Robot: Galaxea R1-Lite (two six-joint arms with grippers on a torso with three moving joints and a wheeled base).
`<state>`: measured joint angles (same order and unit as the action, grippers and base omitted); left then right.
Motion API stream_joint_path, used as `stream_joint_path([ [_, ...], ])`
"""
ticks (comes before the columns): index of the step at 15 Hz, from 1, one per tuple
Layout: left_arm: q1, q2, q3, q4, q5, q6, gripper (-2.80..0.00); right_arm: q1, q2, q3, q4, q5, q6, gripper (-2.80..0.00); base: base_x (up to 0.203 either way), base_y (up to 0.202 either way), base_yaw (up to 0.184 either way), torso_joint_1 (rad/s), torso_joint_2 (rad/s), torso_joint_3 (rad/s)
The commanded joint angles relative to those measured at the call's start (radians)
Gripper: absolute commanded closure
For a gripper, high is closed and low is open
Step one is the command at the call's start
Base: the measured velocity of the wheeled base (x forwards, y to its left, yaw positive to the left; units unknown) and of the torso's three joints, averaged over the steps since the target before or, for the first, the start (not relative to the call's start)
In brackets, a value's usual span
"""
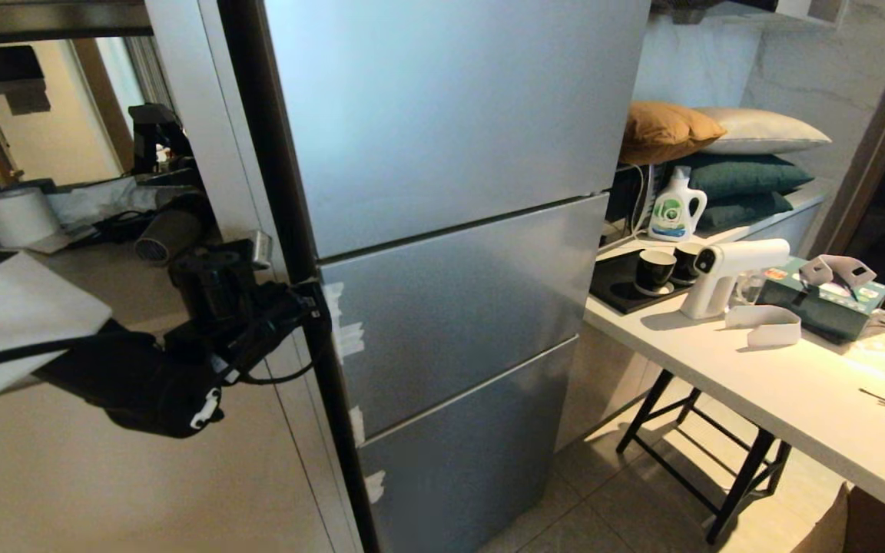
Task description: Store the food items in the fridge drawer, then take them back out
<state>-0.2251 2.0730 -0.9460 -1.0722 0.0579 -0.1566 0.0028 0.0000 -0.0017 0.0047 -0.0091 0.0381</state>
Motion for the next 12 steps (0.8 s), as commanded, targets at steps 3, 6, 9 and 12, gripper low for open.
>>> stream_joint_path([
  [3,-0.008,0.002,0.008,-0.006,-0.038,-0.001,0.00,0.000,0.002,0.000,0.000,0.000,0.000,0.00,0.000,0.000,0.000,0.000,0.00,0.000],
  [6,-0.027,-0.002,0.028,-0.006,-0.080,-0.001,0.00,0.000,0.002,0.000,0.000,0.000,0.000,0.00,0.000,0.000,0.000,0.000,0.00,0.000],
  [9,-0.053,-0.005,0.061,-0.006,-0.127,-0.003,0.00,0.000,0.002,0.000,0.000,0.000,0.000,0.00,0.000,0.000,0.000,0.000,0.00,0.000],
  [12,-0.093,-0.010,0.074,-0.006,-0.147,-0.040,0.00,0.000,0.002,0.000,0.000,0.000,0.000,0.00,0.000,0.000,0.000,0.000,0.00,0.000],
])
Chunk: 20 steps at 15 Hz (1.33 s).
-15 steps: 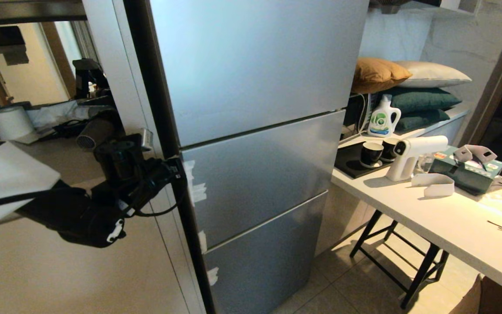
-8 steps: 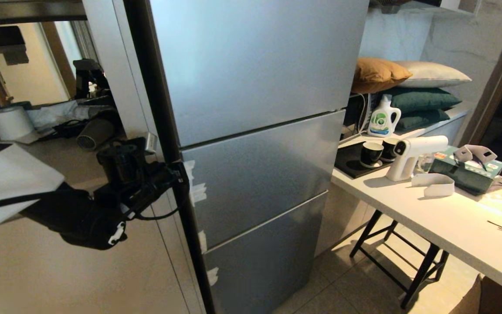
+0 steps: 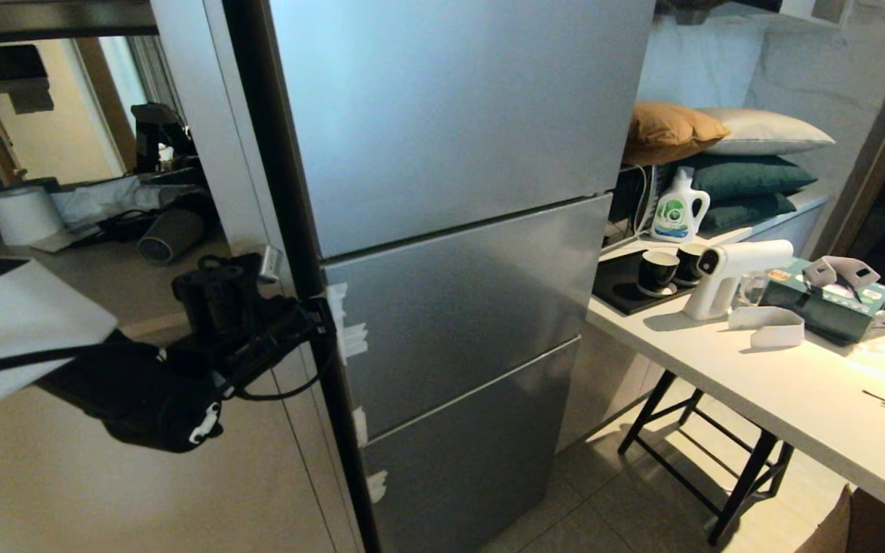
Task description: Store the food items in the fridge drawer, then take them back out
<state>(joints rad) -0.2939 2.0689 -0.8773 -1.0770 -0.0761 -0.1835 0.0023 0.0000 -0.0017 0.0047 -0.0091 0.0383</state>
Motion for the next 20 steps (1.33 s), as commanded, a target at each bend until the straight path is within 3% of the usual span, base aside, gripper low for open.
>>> stream_joint_path([
  [1,-0.037,-0.007,0.006,-0.001,-0.013,-0.024,0.00,0.001,0.002,0.000,0.000,0.000,0.000,0.00,0.000,0.000,0.000,0.000,0.00,0.000],
  [6,-0.079,0.006,0.011,-0.044,-0.014,-0.025,0.00,0.001,0.002,0.000,0.000,0.000,0.000,0.00,0.000,0.000,0.000,0.000,0.00,0.000],
  [11,-0.089,-0.024,0.100,-0.070,-0.111,-0.024,0.00,0.001,0.001,0.000,0.000,0.000,0.000,0.00,0.000,0.000,0.000,0.000,0.00,0.000],
  [14,-0.099,-0.020,0.135,-0.142,-0.123,-0.025,0.00,0.001,0.002,0.000,0.000,0.000,0.000,0.00,0.000,0.000,0.000,0.000,0.00,0.000],
  [20,-0.165,-0.041,0.205,-0.152,-0.196,-0.023,0.00,0.001,0.001,0.000,0.000,0.000,-0.001,0.00,0.000,0.000,0.000,0.000,0.00,0.000],
])
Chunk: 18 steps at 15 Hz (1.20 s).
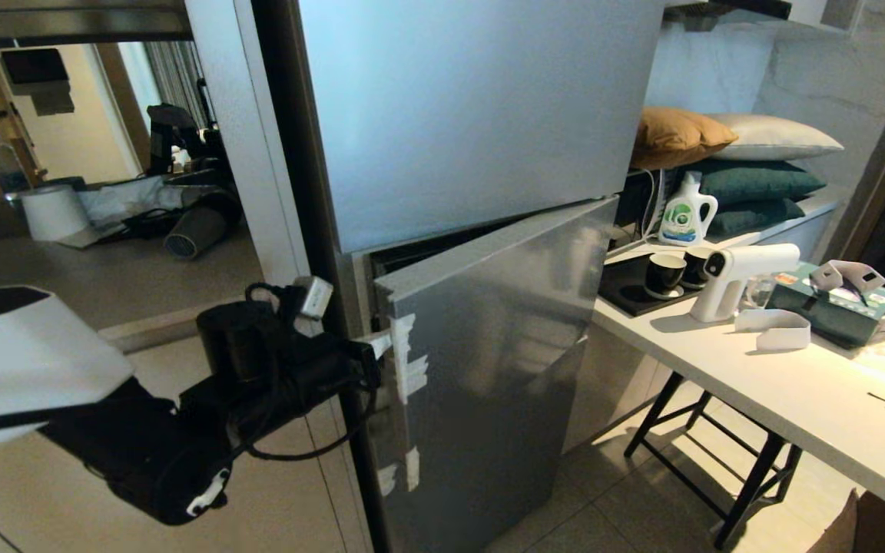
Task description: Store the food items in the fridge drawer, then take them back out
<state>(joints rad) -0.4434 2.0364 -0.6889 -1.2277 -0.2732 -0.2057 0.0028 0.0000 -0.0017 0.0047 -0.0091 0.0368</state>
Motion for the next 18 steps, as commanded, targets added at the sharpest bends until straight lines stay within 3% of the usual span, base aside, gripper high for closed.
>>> stream_joint_path([
  [1,-0.022,-0.012,0.024,-0.001,-0.007,0.002,0.00,0.000,0.002,0.000,0.000,0.000,0.000,0.00,0.000,0.000,0.000,0.000,0.00,0.000],
  [13,-0.218,-0.048,0.084,-0.001,-0.015,0.006,0.00,0.000,0.002,0.000,0.000,0.000,0.000,0.00,0.000,0.000,0.000,0.000,0.00,0.000],
  [18,-0.306,-0.073,0.107,-0.001,0.024,0.009,0.00,0.000,0.002,0.000,0.000,0.000,0.000,0.00,0.000,0.000,0.000,0.000,0.00,0.000],
])
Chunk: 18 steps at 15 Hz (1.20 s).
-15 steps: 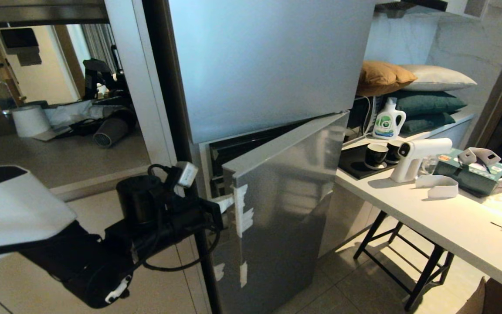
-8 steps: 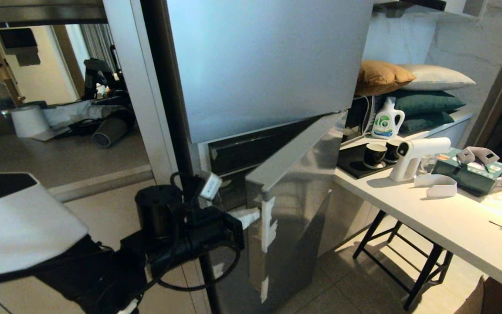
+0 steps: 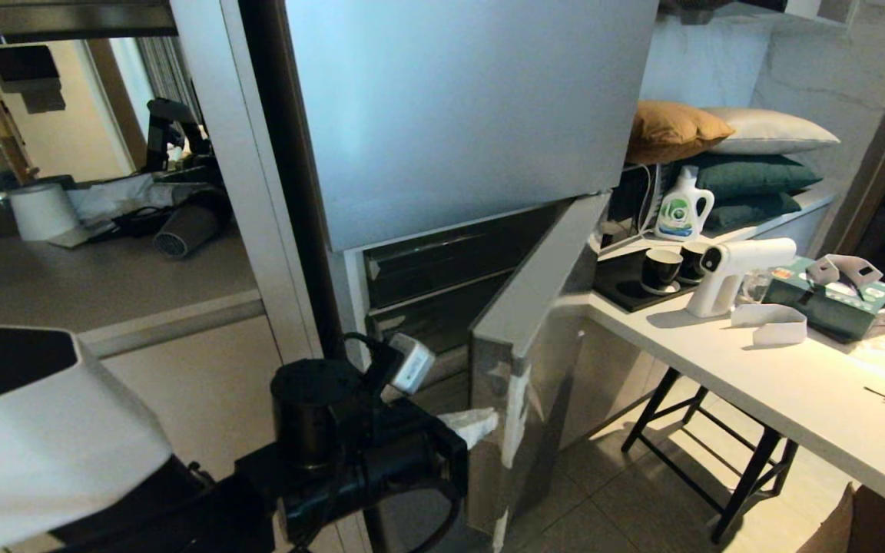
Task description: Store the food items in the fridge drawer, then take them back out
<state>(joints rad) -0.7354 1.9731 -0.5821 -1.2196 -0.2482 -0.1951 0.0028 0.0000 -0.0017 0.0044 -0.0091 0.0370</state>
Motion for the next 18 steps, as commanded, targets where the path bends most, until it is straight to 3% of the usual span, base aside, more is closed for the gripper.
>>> stream_joint_path([
  [1,-0.016,0.001,-0.008,-0.008,0.000,-0.001,0.00,0.000,0.002,0.000,0.000,0.000,0.000,0.00,0.000,0.000,0.000,0.000,0.00,0.000],
  [7,-0.084,0.044,-0.039,-0.009,0.014,0.000,0.00,0.000,0.002,0.000,0.000,0.000,0.000,0.00,0.000,0.000,0.000,0.000,0.00,0.000],
  [13,0.011,-0.069,-0.084,-0.023,0.096,0.005,0.00,0.000,0.002,0.000,0.000,0.000,0.001,0.00,0.000,0.000,0.000,0.000,0.00,0.000],
  [16,0.061,-0.207,-0.097,-0.016,0.127,0.090,0.00,0.000,0.002,0.000,0.000,0.000,0.001,0.00,0.000,0.000,0.000,0.000,0.00,0.000],
  [18,0.108,-0.313,-0.086,-0.014,0.151,0.110,0.00,0.000,0.001,0.000,0.000,0.000,0.001,0.00,0.000,0.000,0.000,0.000,0.00,0.000],
])
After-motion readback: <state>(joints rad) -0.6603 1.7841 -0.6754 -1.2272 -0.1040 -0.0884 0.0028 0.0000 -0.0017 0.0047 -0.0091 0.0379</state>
